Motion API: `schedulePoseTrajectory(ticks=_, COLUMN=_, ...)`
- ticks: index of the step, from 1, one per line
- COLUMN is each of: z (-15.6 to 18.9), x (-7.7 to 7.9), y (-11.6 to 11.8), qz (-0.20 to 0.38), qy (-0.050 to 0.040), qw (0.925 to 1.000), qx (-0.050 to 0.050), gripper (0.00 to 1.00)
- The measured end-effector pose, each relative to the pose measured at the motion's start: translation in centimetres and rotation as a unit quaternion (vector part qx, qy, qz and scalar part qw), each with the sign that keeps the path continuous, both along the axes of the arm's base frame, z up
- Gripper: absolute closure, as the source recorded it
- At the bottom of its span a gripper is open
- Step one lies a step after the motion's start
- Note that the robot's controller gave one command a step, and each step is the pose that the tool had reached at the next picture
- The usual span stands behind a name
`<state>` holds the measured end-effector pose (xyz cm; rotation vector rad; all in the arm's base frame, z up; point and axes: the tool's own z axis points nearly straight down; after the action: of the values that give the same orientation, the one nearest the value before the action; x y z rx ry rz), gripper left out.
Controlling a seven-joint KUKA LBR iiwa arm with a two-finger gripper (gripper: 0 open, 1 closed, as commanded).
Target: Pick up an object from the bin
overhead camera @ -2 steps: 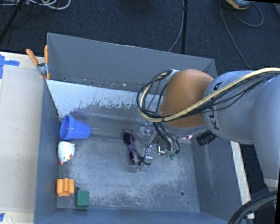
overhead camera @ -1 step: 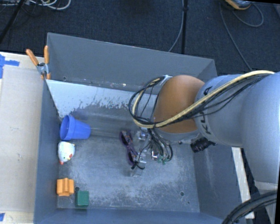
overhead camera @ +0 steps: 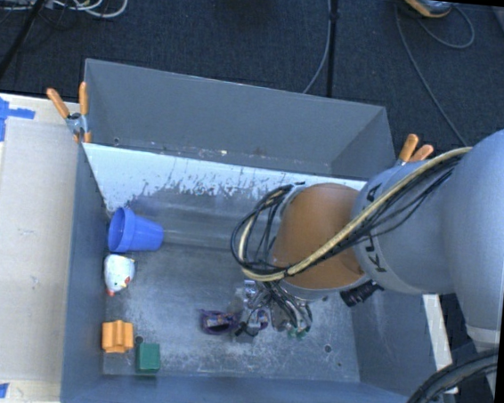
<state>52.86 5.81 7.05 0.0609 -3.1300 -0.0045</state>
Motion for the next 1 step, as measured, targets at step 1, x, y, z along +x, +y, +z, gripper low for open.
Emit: schedulePoseTrajectory(ticks=1, z=0.00, x=0.00, y=-0.02, qz=-0.001, qy=0.0001, qw=1.0000, qx=0.000, gripper=1.00)
